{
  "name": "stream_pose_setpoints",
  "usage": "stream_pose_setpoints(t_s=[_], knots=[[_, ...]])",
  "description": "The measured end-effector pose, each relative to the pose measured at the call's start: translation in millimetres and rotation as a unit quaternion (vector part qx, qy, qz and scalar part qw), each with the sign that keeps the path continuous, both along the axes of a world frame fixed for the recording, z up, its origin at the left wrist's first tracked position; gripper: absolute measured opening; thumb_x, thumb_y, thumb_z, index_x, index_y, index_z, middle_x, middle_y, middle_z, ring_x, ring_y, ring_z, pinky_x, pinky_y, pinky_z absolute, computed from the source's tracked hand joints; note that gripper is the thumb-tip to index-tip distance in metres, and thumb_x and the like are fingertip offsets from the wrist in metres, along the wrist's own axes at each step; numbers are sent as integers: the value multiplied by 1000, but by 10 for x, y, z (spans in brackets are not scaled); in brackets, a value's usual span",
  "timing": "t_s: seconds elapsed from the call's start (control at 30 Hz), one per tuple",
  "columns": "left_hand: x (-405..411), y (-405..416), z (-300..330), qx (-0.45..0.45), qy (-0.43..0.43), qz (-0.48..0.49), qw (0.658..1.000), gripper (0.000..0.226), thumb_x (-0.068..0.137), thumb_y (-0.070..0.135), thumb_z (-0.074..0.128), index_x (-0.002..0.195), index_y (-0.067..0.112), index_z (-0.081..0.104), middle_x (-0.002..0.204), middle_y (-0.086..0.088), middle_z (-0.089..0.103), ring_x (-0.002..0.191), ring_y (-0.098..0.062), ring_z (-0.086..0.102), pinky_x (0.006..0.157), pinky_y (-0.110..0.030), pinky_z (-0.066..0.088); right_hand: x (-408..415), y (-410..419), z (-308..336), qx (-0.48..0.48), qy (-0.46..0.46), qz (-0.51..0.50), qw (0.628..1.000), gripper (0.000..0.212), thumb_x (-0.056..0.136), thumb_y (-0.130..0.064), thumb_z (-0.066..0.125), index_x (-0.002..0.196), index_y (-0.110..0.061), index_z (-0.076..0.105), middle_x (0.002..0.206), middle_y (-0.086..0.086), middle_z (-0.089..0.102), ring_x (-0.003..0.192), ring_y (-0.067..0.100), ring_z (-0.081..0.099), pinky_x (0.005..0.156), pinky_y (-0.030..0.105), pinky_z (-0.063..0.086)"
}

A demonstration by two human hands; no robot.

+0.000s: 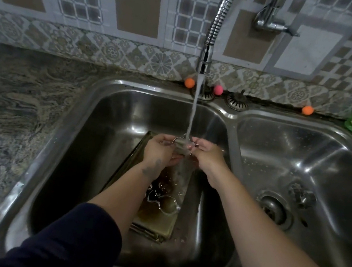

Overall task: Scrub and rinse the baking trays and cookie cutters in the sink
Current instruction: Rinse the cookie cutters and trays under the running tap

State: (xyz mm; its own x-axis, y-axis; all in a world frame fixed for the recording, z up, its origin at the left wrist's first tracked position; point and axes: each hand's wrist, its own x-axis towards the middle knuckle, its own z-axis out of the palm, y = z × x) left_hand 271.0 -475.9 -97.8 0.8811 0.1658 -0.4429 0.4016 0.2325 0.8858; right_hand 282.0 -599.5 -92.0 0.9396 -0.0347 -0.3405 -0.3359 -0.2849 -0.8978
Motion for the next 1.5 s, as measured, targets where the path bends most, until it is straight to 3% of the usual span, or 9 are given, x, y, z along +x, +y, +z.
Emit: stream_pose_setpoints(t_s=[0.17,0.33,0.53,0.67,0.87,1.0,1.13,1.3,1.5], knots=[[-74,-5,-3,-42,-38,-31,998,18,96,9,54,113,7,61,110,-12,69,98,-23,69,79,-29,58,-69,-90,-37,110,45,-28,992,19,93,-26,60,111,-20,63,109,5,67,102,23,66,91,39,54],[-88,-51,-39,-27,-55,-40,997,29,94,16,59,121,6,55,114,-14,67,100,-25,68,88,-36,57,-120,-144,4,23,-33,31,999,21,84,-16,71,102,-24,65,108,-1,67,103,14,63,91,29,52],[-76,-63,34,-50,-59,-58,995,36,97,-1,44,130,7,53,117,-12,66,108,-24,65,99,-43,50,-140,-116,77,-98,-101,114,983,70,78,-13,77,139,-20,44,134,-1,55,117,12,56,95,27,48],[-82,-93,117,-82,-86,-41,992,36,96,-5,43,126,8,57,106,-11,70,102,-24,68,93,-40,53,-144,-76,113,-219,-179,111,953,71,80,-19,76,142,-20,42,141,0,48,127,16,48,102,27,42],[-135,-358,220,103,-154,-60,981,35,94,3,53,127,12,58,117,-3,66,109,-12,62,93,-23,50,-175,-400,269,-332,-242,111,905,66,80,-19,72,141,-22,45,143,-3,46,130,18,44,107,30,36],[-190,-752,296,272,-210,-122,931,37,94,4,51,128,14,58,119,3,64,111,-7,58,83,-7,41,-250,-903,318,-345,-228,44,909,61,79,-20,70,136,-20,50,136,1,54,122,23,51,102,36,41],[-182,-1216,172,426,-253,-268,826,39,96,18,50,134,10,50,136,-3,51,132,-19,42,106,-25,32,-296,-1506,174,-345,-163,-31,924,68,78,-34,74,139,-20,47,136,2,53,124,22,50,103,37,42],[-183,-1546,-5,588,-116,-376,707,74,99,51,29,154,14,-6,159,0,-22,145,-17,-23,117,-58,-1,-400,-2271,-140,-353,-43,-83,931,68,78,-44,72,137,-18,48,137,5,54,125,26,51,101,34,43],[-219,-1616,-35,671,-118,-330,653,77,97,56,24,153,15,-8,160,-1,-21,145,-17,-23,117,-57,-4,-481,-2961,-626,-307,55,-155,937,66,81,-39,70,140,-23,44,135,10,55,123,32,51,99,36,44]])
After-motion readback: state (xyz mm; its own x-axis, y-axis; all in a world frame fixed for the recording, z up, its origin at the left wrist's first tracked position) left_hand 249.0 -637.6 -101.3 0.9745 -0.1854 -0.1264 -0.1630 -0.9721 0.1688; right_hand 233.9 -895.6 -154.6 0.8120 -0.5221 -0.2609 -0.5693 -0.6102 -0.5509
